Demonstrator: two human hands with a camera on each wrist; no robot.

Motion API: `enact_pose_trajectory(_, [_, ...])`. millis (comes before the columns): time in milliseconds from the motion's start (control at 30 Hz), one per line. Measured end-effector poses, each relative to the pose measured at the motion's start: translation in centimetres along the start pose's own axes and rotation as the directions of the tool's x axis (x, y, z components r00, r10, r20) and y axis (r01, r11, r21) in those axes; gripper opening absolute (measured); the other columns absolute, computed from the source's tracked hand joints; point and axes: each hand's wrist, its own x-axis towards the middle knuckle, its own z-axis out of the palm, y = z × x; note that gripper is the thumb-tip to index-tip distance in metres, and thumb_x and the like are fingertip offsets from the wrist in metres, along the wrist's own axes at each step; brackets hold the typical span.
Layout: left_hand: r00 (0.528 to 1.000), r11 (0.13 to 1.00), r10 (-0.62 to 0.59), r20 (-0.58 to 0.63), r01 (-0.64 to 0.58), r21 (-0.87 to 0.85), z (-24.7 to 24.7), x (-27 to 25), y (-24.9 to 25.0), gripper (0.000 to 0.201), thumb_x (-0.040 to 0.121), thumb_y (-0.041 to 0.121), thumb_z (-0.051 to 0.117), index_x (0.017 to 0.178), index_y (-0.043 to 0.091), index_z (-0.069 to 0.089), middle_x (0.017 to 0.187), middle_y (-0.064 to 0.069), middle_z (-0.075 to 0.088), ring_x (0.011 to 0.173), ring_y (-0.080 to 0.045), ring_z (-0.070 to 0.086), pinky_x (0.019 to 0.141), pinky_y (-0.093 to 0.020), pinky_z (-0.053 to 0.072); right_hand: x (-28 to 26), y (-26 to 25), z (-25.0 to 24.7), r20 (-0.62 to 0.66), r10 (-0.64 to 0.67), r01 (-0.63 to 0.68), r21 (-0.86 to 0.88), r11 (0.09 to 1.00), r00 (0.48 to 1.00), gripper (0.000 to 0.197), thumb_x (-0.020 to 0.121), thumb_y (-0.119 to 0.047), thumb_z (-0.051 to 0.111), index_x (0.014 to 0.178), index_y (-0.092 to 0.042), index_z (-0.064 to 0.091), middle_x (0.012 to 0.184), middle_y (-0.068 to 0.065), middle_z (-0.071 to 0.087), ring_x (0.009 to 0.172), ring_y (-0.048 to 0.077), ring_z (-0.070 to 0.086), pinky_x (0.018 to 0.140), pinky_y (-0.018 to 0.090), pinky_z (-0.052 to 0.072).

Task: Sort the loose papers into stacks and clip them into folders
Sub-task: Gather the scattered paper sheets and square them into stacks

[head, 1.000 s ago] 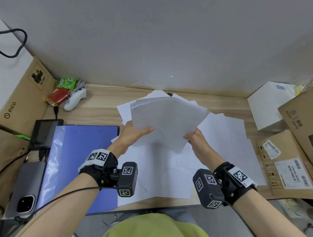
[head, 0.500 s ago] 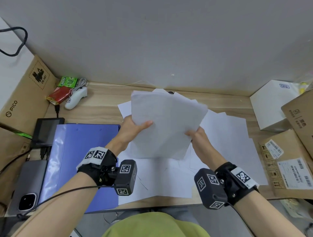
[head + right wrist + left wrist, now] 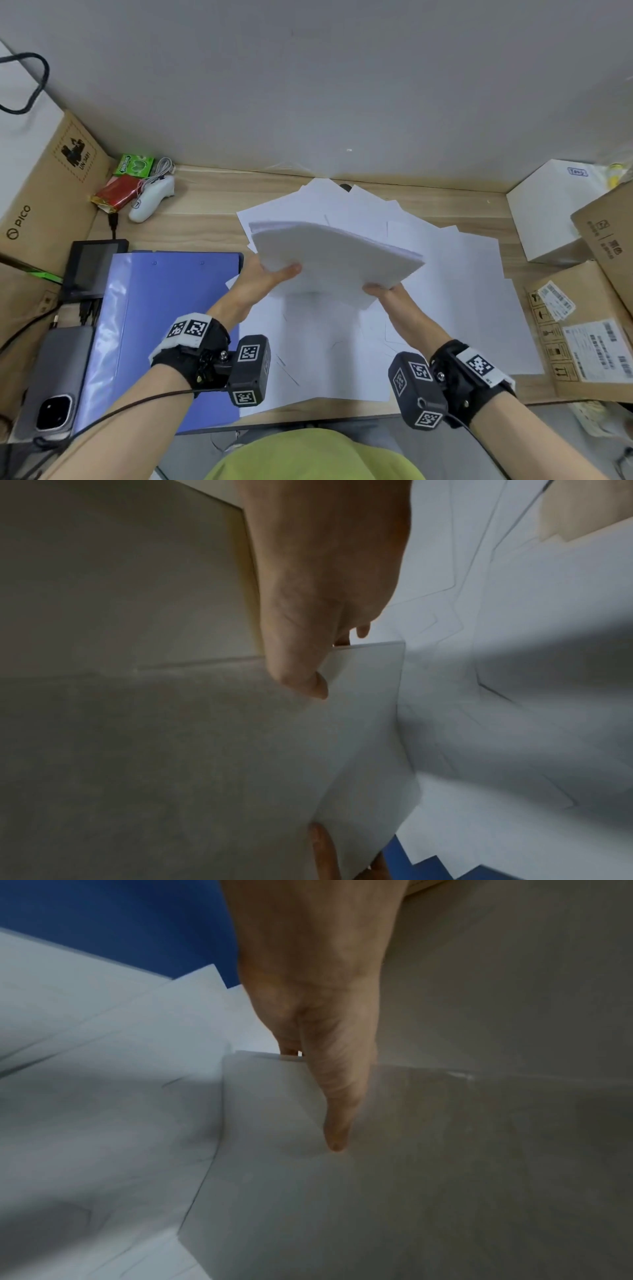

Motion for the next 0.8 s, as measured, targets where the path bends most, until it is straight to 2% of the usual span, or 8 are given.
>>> enact_pose_trajectory(133, [0.998, 1.0, -0.017, -0.063, 0.017, -0.01, 0.2, 0.8, 1.5, 0.031, 0.086, 0.032, 0.071, 0.115, 0.029, 0.061, 0.112, 0.011, 0.069, 0.106, -0.006, 0.063, 0.088, -0.024, 0.049, 0.5, -1.8, 0.0, 0.023, -0.024, 0.025, -0.061, 0.998, 0.999, 0.027, 0.1, -0.024, 0.045, 0.126, -0.026, 0.052, 0.12, -0.011, 0.06, 0.11, 0.006, 0.054, 0.093, 0.023, 0.04])
enact_pose_trajectory(200, [0.999, 1.0, -0.026, -0.036, 0.027, 0.011, 0.1, 1.1, 1.7, 0.029, 0.091, 0.035, 0.065, 0.119, 0.028, 0.059, 0.113, 0.015, 0.067, 0.105, -0.002, 0.062, 0.082, -0.019, 0.049, 1.1, -1.7, -0.1, -0.01, -0.018, 0.017, -0.09, 0.996, 1.0, 0.023, 0.1, -0.025, 0.045, 0.12, -0.024, 0.056, 0.116, -0.007, 0.063, 0.109, 0.012, 0.058, 0.094, 0.028, 0.045])
enact_pose_trajectory(300, [0.996, 0.995, -0.087, 0.022, 0.086, 0.045, -0.2, 1.3, 0.6, 0.031, 0.096, 0.03, 0.058, 0.126, 0.022, 0.058, 0.118, 0.011, 0.066, 0.106, -0.006, 0.062, 0.087, -0.024, 0.051, 1.7, 0.1, -0.5, -0.049, 0.053, -0.059, -0.142, 0.988, 0.997, 0.025, 0.099, -0.024, 0.046, 0.121, -0.02, 0.057, 0.116, -0.001, 0.064, 0.109, 0.02, 0.059, 0.097, 0.037, 0.045])
enact_pose_trajectory(400, [0.975, 0.975, -0.22, -0.026, 0.221, 0.026, -0.9, 1.0, -1.4, 0.027, 0.097, 0.019, 0.056, 0.123, 0.014, 0.057, 0.109, -0.003, 0.066, 0.085, -0.014, 0.065, 0.075, -0.025, 0.054, 2.1, 2.6, -1.1, -0.071, 0.153, -0.163, -0.174, 0.971, 0.986, 0.029, 0.098, -0.023, 0.046, 0.125, -0.014, 0.054, 0.117, 0.006, 0.063, 0.11, 0.026, 0.058, 0.097, 0.042, 0.045])
enact_pose_trajectory(500, [0.944, 0.95, -0.312, -0.109, 0.309, -0.047, -2.0, 0.6, -3.5, 0.021, 0.097, 0.012, 0.053, 0.118, 0.011, 0.059, 0.108, -0.009, 0.066, 0.07, -0.019, 0.063, 0.071, -0.028, 0.055, 2.2, 4.4, -1.8, -0.112, 0.235, -0.252, -0.18, 0.951, 0.966, 0.021, 0.096, -0.015, 0.046, 0.112, -0.006, 0.056, 0.098, 0.011, 0.059, 0.09, 0.028, 0.057, 0.08, 0.037, 0.046])
enact_pose_trajectory(600, [0.918, 0.938, -0.346, -0.194, 0.331, -0.107, -3.3, 0.7, -5.1, 0.019, 0.098, 0.011, 0.052, 0.115, 0.012, 0.059, 0.117, -0.012, 0.062, 0.081, -0.022, 0.062, 0.077, -0.028, 0.053, 2.1, 5.8, -2.7, -0.163, 0.278, -0.305, -0.176, 0.936, 0.947, 0.014, 0.096, -0.007, 0.044, 0.104, -0.005, 0.055, 0.086, 0.01, 0.055, 0.074, 0.024, 0.053, 0.063, 0.03, 0.042])
enact_pose_trajectory(700, [0.908, 0.939, -0.34, -0.245, 0.341, -0.037, -4.0, 1.5, -6.0, 0.025, 0.097, 0.013, 0.054, 0.121, 0.016, 0.058, 0.133, -0.009, 0.054, 0.104, -0.02, 0.054, 0.09, -0.031, 0.045, 1.9, 7.2, -3.6, -0.212, 0.328, -0.361, -0.14, 0.922, 0.92, 0.011, 0.096, -0.004, 0.046, 0.103, -0.004, 0.055, 0.081, 0.007, 0.056, 0.071, 0.021, 0.053, 0.06, 0.028, 0.041])
enact_pose_trajectory(800, [0.914, 0.943, -0.301, -0.273, 0.328, 0.058, -4.1, 2.5, -6.4, 0.041, 0.095, 0.011, 0.056, 0.135, 0.017, 0.05, 0.145, -0.003, 0.042, 0.122, -0.019, 0.045, 0.094, -0.032, 0.039, 2.2, 8.2, -3.9, -0.232, 0.367, -0.395, -0.086, 0.915, 0.901, 0.009, 0.095, -0.001, 0.047, 0.096, -0.004, 0.056, 0.079, 0.008, 0.056, 0.069, 0.021, 0.052, 0.06, 0.029, 0.041])
